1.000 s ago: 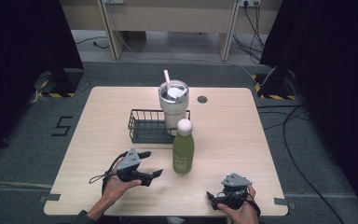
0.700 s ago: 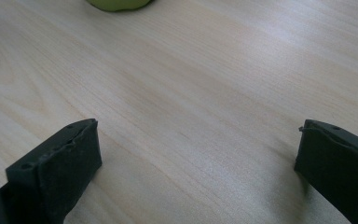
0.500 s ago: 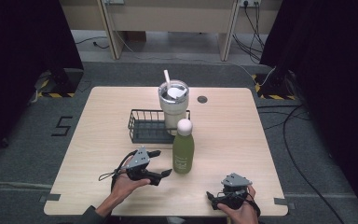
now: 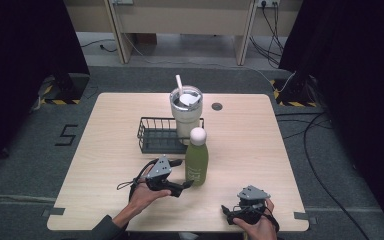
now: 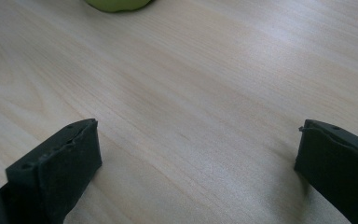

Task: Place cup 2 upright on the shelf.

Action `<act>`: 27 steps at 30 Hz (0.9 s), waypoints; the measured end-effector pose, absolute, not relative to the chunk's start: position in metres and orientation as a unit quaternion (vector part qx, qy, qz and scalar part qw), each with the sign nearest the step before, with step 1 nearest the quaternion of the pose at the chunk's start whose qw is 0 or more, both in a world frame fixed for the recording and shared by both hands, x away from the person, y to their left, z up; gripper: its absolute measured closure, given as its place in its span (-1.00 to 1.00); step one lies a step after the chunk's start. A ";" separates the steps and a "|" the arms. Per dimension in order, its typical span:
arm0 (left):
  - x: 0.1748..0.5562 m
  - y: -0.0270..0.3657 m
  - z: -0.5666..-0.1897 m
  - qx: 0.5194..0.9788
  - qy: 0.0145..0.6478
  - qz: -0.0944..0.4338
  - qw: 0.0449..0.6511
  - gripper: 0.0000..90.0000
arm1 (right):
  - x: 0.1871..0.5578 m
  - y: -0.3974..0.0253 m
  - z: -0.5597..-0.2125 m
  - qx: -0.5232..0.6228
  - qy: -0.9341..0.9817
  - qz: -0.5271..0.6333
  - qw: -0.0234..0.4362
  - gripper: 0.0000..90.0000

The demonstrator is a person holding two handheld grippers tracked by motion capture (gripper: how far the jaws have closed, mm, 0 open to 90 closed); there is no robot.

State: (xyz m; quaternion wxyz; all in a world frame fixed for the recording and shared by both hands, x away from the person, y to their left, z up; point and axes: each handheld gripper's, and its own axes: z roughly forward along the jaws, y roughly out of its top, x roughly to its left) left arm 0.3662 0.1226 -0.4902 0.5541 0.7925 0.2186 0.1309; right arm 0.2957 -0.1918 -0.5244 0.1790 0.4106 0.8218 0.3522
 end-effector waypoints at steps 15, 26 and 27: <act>0.380 0.099 -0.492 0.792 0.213 0.136 0.556 -0.65 | 0.296 -0.192 -0.525 0.410 0.822 0.352 0.180 -0.99; 0.385 0.093 -0.492 0.789 0.212 0.136 0.561 -0.64 | 0.296 -0.192 -0.525 0.409 0.821 0.354 0.180 -0.99; 0.386 0.091 -0.494 0.792 0.209 0.139 0.557 -0.63 | 0.296 -0.192 -0.525 0.410 0.821 0.353 0.180 -0.99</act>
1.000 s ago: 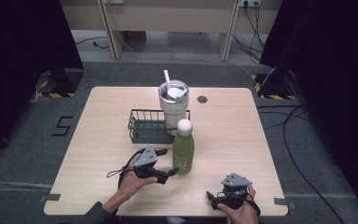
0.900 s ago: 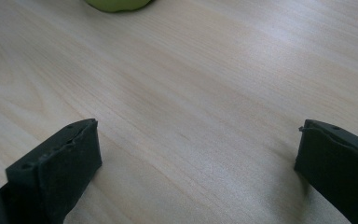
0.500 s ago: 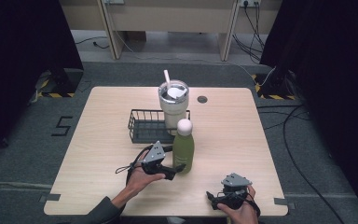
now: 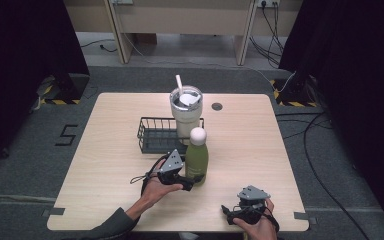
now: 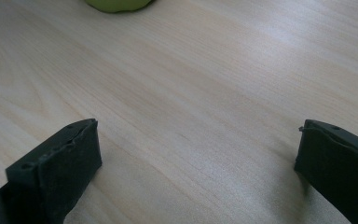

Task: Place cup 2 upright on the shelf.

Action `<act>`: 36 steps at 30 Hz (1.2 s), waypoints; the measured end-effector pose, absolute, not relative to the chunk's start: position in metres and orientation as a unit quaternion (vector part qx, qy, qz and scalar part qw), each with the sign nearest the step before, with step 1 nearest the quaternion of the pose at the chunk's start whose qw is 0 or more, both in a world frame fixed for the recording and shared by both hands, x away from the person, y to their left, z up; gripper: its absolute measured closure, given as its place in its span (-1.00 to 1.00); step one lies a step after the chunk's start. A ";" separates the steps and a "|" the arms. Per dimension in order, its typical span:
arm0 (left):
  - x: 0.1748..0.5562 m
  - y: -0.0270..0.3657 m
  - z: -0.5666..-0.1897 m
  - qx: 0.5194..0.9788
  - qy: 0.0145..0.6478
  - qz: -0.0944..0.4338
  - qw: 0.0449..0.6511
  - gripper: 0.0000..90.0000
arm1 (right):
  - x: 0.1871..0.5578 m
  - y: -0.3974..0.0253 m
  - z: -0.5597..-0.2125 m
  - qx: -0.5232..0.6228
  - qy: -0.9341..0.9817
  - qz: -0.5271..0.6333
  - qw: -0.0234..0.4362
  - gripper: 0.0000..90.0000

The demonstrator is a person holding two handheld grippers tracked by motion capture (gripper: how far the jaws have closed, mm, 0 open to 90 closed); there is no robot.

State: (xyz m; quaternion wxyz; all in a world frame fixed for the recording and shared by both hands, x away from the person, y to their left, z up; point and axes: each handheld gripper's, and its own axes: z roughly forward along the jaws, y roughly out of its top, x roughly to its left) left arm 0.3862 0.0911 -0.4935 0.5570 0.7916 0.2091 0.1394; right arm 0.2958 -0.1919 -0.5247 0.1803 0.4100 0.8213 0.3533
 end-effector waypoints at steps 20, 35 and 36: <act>0.389 0.084 -0.502 0.788 0.198 0.154 0.563 -0.54 | 0.296 -0.192 -0.525 0.409 0.821 0.355 0.181 -0.99; 0.386 0.102 -0.481 0.782 0.202 0.160 0.568 -0.54 | 0.296 -0.192 -0.525 0.408 0.821 0.356 0.182 -0.99; 0.385 0.104 -0.480 0.783 0.202 0.161 0.566 -0.54 | 0.296 -0.192 -0.525 0.408 0.821 0.356 0.182 -0.99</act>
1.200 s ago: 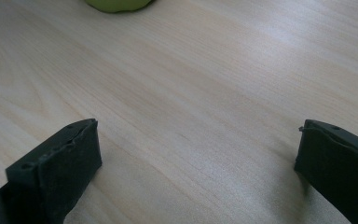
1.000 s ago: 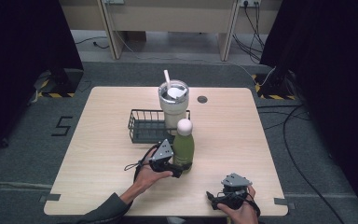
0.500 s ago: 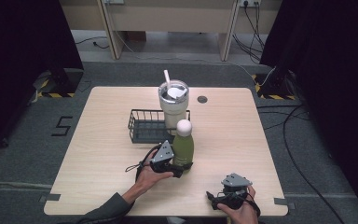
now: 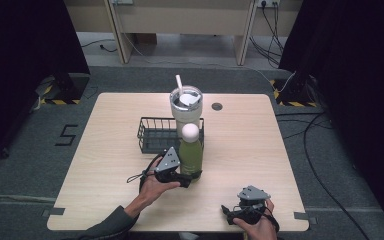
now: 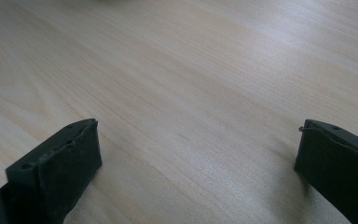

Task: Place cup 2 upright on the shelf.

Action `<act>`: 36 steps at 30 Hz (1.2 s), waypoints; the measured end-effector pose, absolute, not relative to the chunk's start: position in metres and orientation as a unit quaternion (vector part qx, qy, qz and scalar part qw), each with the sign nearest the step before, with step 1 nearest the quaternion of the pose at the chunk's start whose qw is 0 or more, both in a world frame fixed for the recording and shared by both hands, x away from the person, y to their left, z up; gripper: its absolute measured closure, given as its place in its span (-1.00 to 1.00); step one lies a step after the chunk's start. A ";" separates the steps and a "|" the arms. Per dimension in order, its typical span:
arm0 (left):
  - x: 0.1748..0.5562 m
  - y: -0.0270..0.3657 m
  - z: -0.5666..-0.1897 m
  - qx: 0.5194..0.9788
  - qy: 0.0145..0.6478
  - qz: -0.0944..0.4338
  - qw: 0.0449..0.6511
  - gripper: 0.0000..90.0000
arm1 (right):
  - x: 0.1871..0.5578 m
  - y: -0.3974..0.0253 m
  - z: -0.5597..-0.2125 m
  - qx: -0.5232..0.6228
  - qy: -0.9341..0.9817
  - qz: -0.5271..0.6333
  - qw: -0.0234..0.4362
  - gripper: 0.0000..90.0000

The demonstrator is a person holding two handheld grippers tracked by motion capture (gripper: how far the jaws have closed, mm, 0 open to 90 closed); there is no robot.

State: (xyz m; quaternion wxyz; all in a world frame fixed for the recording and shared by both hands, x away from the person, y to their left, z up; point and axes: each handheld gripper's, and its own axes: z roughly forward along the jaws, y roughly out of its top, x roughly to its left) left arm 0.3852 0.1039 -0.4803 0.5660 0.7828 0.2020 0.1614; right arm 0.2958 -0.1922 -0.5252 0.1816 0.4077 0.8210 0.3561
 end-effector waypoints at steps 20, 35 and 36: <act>0.389 0.150 -0.459 0.776 0.231 0.172 0.561 -0.54 | 0.296 -0.192 -0.525 0.409 0.820 0.356 0.183 -0.99; 0.396 0.186 -0.434 0.761 0.251 0.190 0.568 -0.54 | 0.296 -0.191 -0.525 0.409 0.820 0.356 0.183 -0.99; 0.398 0.191 -0.429 0.761 0.251 0.195 0.566 -0.54 | 0.296 -0.191 -0.525 0.410 0.820 0.356 0.182 -0.99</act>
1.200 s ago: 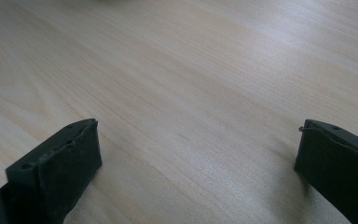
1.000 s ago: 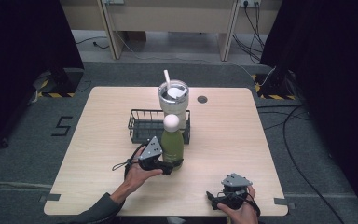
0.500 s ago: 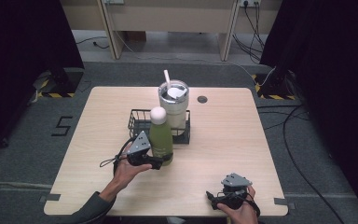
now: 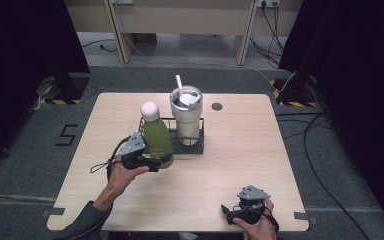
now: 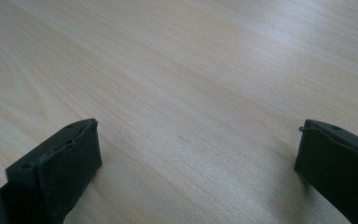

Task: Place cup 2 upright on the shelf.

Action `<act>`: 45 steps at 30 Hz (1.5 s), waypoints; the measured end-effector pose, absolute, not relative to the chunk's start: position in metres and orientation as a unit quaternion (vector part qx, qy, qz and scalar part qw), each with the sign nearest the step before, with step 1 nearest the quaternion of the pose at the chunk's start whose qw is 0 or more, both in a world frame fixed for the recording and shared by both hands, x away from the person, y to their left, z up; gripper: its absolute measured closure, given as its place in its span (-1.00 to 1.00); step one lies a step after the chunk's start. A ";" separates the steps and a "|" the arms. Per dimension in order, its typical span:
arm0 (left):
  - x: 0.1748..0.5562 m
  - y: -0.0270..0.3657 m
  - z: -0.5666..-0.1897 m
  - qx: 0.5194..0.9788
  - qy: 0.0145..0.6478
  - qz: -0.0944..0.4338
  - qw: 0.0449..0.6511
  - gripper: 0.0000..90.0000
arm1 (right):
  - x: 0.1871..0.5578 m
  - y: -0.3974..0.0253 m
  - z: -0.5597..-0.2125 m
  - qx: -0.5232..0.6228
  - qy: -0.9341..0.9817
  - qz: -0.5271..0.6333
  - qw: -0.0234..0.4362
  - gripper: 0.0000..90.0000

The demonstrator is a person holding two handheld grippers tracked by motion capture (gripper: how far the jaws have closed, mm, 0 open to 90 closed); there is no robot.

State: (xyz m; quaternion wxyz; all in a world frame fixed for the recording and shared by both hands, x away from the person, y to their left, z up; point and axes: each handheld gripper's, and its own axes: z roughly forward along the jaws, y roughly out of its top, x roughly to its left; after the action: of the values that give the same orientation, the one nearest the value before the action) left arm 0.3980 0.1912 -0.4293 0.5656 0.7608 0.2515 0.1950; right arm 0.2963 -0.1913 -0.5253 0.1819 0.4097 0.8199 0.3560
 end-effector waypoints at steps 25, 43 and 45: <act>0.436 0.214 -0.392 0.750 0.274 0.222 0.559 -0.54 | 0.297 -0.191 -0.525 0.412 0.819 0.357 0.181 -0.99; 0.478 0.215 -0.391 0.736 0.306 0.227 0.560 -0.54 | 0.297 -0.191 -0.525 0.410 0.819 0.357 0.181 -0.99; 0.479 0.215 -0.391 0.736 0.308 0.226 0.559 -0.54 | 0.297 -0.191 -0.525 0.410 0.819 0.357 0.181 -0.99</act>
State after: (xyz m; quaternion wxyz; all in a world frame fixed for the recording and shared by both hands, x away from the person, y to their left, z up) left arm 0.4792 0.2155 -0.3912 0.5591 0.7357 0.3084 0.2260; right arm 0.2968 -0.1910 -0.5253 0.1811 0.4101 0.8193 0.3575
